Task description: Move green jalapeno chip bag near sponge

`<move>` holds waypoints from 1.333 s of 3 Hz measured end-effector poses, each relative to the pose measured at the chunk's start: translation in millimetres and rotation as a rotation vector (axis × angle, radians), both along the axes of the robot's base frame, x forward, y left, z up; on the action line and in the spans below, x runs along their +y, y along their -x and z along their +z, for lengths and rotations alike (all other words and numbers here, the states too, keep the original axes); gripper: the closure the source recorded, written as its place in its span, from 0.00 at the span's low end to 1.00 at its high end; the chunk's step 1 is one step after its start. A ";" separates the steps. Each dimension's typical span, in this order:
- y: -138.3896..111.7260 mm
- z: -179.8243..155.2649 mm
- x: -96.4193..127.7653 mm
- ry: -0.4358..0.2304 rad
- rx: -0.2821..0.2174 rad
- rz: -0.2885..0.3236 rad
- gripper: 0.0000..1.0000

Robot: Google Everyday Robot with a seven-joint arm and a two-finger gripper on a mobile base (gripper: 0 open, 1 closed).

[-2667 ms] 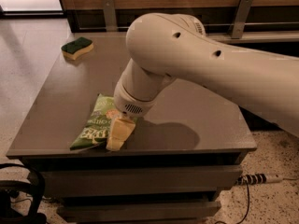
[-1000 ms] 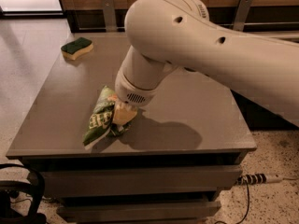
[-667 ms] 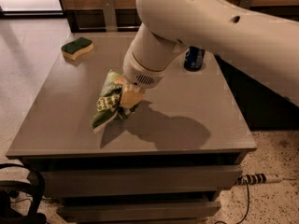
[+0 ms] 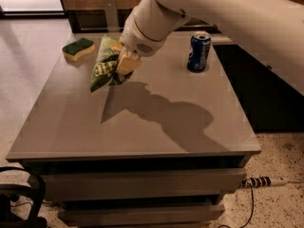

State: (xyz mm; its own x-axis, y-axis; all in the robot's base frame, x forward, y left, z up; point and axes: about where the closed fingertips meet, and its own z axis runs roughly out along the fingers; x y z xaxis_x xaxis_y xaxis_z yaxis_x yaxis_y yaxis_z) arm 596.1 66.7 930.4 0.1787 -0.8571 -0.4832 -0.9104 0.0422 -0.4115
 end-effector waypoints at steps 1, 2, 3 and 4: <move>-42.2 6.4 21.3 -0.055 -0.063 -0.014 1.00; -90.1 -0.4 47.6 -0.099 -0.094 -0.050 1.00; -127.7 -14.1 57.6 -0.104 -0.098 -0.120 1.00; -157.4 -27.3 58.3 -0.085 -0.084 -0.199 1.00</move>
Offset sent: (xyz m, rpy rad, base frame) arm 0.1504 0.0762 -0.0085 0.1540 -0.1277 -0.0975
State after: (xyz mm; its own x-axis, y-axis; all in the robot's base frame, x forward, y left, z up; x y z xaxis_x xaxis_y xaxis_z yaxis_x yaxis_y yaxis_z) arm 753.5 125.0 903.0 0.0530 -0.8363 -0.5457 -0.8436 0.2549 -0.4726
